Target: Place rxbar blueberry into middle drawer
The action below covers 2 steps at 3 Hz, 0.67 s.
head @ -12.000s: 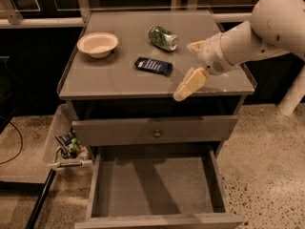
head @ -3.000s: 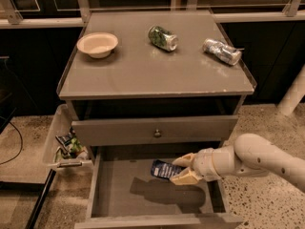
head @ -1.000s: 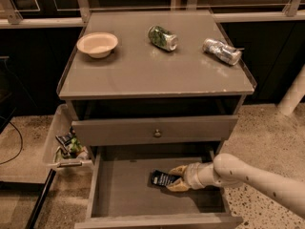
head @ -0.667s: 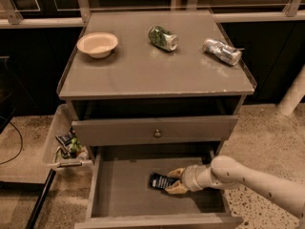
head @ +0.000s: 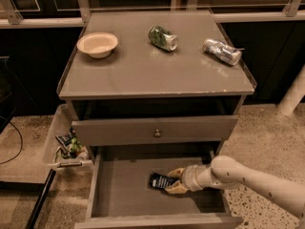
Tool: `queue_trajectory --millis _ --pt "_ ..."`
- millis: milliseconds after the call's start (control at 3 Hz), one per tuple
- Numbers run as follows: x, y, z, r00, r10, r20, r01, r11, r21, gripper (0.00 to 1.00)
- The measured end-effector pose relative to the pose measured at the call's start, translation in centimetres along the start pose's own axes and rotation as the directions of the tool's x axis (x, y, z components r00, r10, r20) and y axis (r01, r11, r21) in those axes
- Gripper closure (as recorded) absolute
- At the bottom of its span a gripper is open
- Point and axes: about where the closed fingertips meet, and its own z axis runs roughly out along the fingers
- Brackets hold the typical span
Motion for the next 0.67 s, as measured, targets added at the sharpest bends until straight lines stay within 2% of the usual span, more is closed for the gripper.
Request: queue_trajectory --millis 667 --pt "0.0 0.0 0.01 1.0 0.0 0.0 0.0 1.0 0.0 0.13"
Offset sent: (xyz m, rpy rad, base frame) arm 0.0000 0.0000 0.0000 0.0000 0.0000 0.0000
